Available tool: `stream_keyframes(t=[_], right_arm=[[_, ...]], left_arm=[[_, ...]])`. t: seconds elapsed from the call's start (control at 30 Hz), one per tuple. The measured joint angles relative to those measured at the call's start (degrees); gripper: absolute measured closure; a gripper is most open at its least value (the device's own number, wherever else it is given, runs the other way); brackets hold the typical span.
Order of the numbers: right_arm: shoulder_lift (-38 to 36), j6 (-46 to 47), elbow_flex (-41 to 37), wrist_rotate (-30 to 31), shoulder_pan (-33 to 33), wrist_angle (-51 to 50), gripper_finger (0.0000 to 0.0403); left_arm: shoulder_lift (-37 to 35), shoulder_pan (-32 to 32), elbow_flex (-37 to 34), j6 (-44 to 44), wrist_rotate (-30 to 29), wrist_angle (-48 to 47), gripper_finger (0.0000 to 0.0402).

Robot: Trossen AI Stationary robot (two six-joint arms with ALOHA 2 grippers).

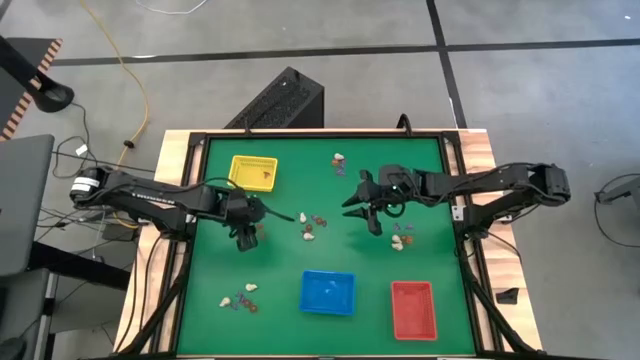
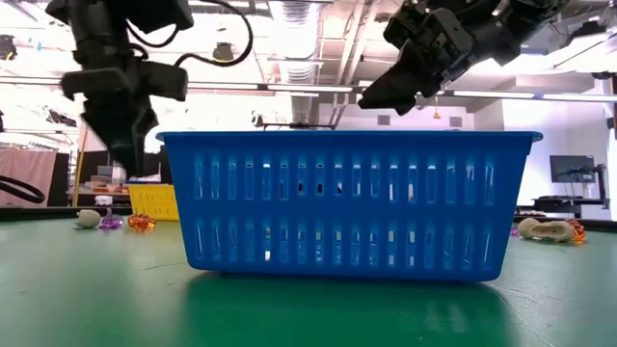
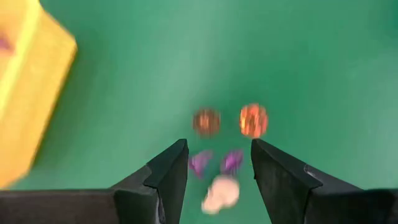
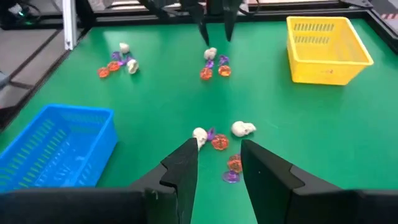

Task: Sort Halloween decoration
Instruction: Put the purple witch hat toy into the yellow basket

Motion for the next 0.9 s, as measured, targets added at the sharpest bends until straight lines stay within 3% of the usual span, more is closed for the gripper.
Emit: stream_keyframes(t=[0.63,0.9], right_arm=[[0.07,-2.33,-0.02,-0.04,0.06,-0.91,0.0249],[0.07,-2.7,-0.02,-0.05,0.06,-0.71,0.0249]], left_arm=[[13.54,-5.43,-0.11,-0.03,0.21,0.4,0.0235],[14.51,-5.43,-0.13,1.38,-0.48,1.04,0.0244]])
